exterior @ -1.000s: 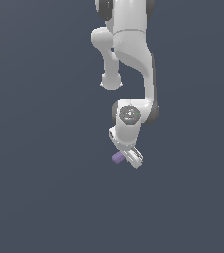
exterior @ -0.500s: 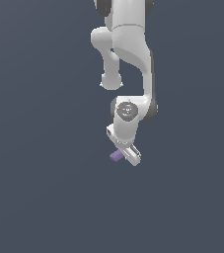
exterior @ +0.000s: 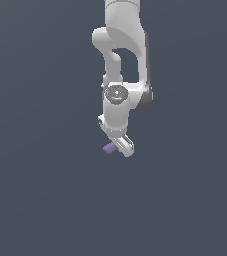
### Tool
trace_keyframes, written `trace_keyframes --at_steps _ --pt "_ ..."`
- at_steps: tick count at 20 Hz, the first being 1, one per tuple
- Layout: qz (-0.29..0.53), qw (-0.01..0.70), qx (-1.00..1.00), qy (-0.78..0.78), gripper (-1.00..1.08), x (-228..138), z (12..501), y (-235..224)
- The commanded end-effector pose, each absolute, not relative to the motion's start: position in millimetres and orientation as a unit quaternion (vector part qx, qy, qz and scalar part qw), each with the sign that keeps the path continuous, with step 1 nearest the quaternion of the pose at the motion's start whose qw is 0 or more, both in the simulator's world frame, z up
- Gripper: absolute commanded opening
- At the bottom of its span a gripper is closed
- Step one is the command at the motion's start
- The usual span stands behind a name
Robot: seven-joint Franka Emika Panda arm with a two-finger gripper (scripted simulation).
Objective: Pick up the object and move it to a goal position.
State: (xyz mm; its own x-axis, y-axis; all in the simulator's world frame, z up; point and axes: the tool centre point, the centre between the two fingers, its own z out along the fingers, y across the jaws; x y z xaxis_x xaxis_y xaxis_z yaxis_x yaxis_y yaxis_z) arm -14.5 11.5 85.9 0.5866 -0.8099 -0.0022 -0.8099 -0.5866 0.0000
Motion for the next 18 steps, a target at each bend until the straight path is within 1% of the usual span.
trace_keyframes --at_steps 1,18 --pt "0.001 0.001 -0.890 0.455 -1.00 -23.7 105.2 -3.7" --pt "0.001 0.001 -0.890 0.456 -1.00 -93.0 255.4 -121.7"
